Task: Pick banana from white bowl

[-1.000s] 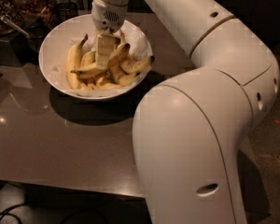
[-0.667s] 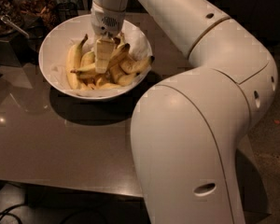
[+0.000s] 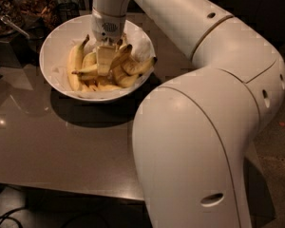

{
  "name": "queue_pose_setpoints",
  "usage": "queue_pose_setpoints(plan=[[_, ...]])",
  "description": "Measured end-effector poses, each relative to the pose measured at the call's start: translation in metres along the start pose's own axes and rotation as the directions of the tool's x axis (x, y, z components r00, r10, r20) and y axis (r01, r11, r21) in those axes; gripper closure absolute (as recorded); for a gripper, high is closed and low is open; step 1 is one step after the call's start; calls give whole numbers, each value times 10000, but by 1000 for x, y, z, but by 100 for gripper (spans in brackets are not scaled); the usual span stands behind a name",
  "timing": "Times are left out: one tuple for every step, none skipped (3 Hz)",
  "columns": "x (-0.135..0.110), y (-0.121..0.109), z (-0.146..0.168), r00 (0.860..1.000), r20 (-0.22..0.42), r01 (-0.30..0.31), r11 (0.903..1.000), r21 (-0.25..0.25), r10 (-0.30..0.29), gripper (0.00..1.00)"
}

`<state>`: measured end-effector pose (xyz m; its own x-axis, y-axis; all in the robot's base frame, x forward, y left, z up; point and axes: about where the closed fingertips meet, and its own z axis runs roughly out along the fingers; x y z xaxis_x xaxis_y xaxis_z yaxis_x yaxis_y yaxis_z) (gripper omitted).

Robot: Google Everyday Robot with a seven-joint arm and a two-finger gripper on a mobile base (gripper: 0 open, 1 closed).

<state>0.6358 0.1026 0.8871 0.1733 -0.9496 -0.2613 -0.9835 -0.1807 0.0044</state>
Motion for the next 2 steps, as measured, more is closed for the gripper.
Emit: queue_pose_setpoints(plan=[[0, 0, 0, 10000, 0, 0, 10000, 0, 0, 82], [-2, -4, -3, 9999, 117, -1, 9993, 378, -3, 100]])
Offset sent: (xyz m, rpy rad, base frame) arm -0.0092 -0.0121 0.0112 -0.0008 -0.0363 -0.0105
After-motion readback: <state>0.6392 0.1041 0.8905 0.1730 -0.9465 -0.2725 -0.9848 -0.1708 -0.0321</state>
